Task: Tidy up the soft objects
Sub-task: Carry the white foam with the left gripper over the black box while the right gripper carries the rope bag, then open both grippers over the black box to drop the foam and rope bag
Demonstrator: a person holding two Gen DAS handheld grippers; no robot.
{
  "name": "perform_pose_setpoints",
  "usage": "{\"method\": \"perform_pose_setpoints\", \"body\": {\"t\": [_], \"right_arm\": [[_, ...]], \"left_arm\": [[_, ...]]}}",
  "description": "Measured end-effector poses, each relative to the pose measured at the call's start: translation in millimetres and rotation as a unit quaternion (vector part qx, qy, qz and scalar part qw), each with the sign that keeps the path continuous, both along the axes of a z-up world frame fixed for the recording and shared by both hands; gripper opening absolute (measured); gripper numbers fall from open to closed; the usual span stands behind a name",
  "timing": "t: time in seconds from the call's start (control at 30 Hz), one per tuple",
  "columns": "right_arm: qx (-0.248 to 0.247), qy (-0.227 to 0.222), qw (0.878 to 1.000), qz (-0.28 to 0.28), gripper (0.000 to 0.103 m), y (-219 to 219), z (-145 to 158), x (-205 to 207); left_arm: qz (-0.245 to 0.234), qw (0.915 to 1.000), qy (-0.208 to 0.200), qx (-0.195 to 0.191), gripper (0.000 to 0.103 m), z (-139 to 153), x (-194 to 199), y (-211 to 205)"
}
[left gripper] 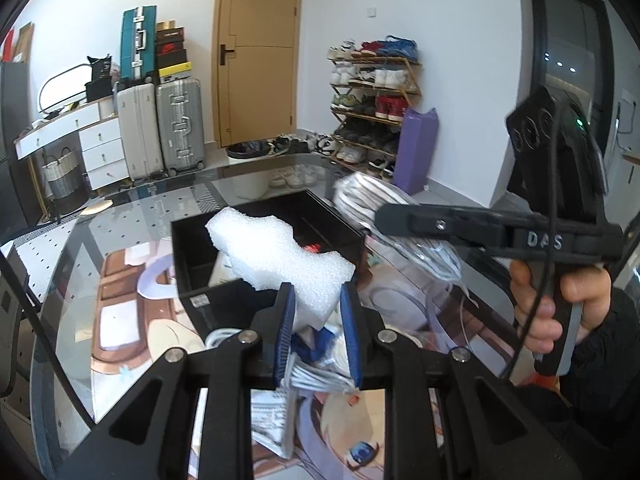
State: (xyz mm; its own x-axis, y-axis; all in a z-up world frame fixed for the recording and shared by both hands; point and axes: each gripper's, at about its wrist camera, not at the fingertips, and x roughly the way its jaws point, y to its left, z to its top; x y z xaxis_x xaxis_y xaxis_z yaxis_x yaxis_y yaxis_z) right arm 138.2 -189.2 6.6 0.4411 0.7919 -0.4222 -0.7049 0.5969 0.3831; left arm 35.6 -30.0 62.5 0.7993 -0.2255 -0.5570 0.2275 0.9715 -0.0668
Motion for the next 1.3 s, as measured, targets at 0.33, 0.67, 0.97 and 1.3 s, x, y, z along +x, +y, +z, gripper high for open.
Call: {"method": "perform_pose_setpoints", "body": {"t": [0.33,0.67,0.97,1.3], "right_arm": [[-0.007,-0.01,1.0,0.001,0.04,19,16,11],[-0.013,0.002,1.0,-0.006,0.04,38,24,33],[-0.029,0.015,0.999,-0.024,0.04,53,20,58],[-0.047,0.024,0.998,-0.038,0.04,70,10,76]], "left_arm": [[0.053,0.9979,0.0,-0.036,0.021,5,27,28],[0.066,0.9974,0.002,-0.029,0.022,3,47,32],[0.075,0.9967,0.017,-0.024,0.022,-8,68,31],[0.081,0.996,0.036,-0.014,0.022,-19,82,27]]}}
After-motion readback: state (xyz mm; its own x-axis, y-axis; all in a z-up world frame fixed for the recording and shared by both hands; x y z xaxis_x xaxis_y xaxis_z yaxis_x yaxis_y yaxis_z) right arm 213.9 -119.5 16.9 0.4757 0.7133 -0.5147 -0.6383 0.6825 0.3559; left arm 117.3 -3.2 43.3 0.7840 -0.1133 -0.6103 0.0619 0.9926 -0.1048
